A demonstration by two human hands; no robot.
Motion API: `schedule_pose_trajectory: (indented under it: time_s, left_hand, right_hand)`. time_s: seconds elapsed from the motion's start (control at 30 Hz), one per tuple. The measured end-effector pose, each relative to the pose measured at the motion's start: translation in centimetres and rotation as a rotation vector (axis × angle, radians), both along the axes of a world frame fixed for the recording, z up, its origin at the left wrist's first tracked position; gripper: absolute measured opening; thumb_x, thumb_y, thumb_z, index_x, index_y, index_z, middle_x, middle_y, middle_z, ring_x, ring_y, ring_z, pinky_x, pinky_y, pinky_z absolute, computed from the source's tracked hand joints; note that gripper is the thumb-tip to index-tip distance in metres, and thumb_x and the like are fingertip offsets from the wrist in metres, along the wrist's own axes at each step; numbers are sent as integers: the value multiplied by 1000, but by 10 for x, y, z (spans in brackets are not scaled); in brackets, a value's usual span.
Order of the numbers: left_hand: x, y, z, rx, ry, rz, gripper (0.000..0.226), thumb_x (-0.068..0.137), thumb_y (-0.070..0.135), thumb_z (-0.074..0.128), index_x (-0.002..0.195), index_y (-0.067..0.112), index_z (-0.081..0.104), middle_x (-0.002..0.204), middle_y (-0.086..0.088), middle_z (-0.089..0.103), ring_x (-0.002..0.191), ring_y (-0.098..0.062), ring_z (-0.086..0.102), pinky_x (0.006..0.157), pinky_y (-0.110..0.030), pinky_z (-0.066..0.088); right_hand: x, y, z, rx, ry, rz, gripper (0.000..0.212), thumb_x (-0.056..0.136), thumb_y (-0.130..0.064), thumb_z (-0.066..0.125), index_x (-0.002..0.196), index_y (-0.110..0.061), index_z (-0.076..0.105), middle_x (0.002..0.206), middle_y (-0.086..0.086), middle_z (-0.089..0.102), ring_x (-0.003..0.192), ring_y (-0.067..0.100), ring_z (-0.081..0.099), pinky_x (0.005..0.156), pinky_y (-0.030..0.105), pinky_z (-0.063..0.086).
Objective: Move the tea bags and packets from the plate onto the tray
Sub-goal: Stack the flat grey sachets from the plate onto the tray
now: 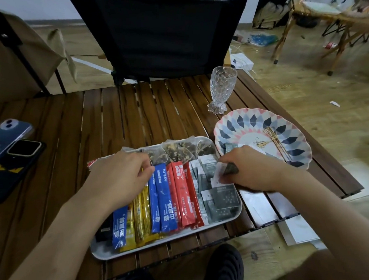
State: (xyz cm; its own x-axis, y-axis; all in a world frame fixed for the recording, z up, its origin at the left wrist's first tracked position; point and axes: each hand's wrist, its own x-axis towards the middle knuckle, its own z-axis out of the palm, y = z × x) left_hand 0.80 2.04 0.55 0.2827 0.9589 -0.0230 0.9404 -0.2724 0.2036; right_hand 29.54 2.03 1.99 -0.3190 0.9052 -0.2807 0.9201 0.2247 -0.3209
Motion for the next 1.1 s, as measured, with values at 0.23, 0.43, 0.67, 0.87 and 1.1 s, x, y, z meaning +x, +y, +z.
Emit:
schedule_pose_trajectory:
  time_s: [0.23, 0.43, 0.67, 0.87, 1.1]
  left_hand:
    - [-2, 0, 0, -1, -15, -1, 18, 97, 55, 48, 92, 38, 55, 84, 18, 63, 78, 1, 60, 63, -21, 51]
    - [-2, -1, 1, -7, -18, 1, 18, 98, 53, 48, 94, 37, 56, 82, 17, 62, 76, 0, 59, 63, -21, 50]
    - [-2, -1, 1, -4, -19, 6, 18, 99, 52, 48, 93, 37, 57, 82, 16, 62, 75, 0, 59, 65, -24, 53]
    - [-2, 1, 0, -12, -14, -2, 19, 98, 53, 48, 93, 37, 56, 82, 17, 62, 76, 0, 59, 62, -21, 50]
    - [-4, 1, 0, -19, -13, 0, 18, 98, 54, 49, 93, 38, 55, 84, 18, 61, 76, 3, 57, 56, -17, 40]
  right_hand:
    - [-8, 0, 2, 199, -97, -36, 13, 95, -32, 63, 98, -36, 75, 104, -7, 64, 88, 14, 58, 74, 28, 50]
    - [-1, 3, 1, 104, 94, -59, 22, 103, -33, 48, 111, -23, 66, 105, -9, 60, 95, 10, 57, 79, 20, 45]
    - [-6, 1, 3, -93, 247, -94, 19, 85, -31, 75, 103, -24, 74, 94, -13, 72, 84, -1, 66, 73, 14, 55]
    - [-23, -3, -11, -121, 107, -109, 19, 81, -26, 80, 98, -23, 73, 93, -10, 69, 84, 5, 64, 73, 17, 54]
    - [-41, -12, -24, -27, 27, -77, 17, 77, -30, 82, 86, -24, 69, 87, -8, 66, 79, 9, 62, 71, 24, 54]
